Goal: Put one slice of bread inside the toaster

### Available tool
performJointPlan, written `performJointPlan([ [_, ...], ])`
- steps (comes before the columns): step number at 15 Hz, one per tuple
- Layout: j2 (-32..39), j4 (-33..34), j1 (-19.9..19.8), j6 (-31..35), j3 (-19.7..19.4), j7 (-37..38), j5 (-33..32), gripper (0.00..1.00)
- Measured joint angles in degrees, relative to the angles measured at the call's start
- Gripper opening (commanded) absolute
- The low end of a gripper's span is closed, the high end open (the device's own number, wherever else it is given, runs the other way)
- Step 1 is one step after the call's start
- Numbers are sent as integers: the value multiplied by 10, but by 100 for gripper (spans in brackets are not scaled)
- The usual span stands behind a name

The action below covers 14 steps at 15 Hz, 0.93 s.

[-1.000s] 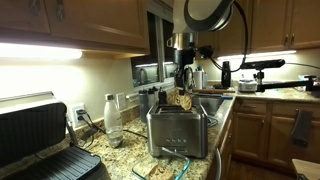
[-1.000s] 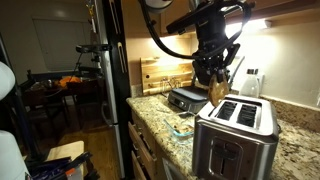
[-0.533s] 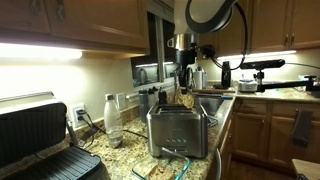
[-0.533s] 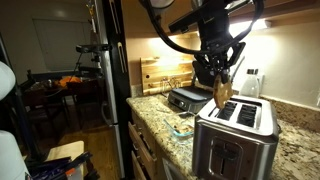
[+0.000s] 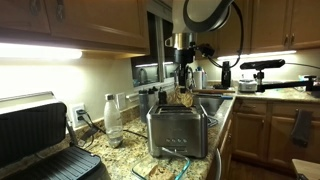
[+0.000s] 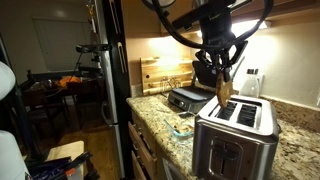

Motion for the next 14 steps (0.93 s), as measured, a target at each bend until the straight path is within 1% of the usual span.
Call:
performJointPlan([
  [11,59,53,4,-6,8,-16,0,7],
  [14,68,64,3,-17,8,-16,1,7],
])
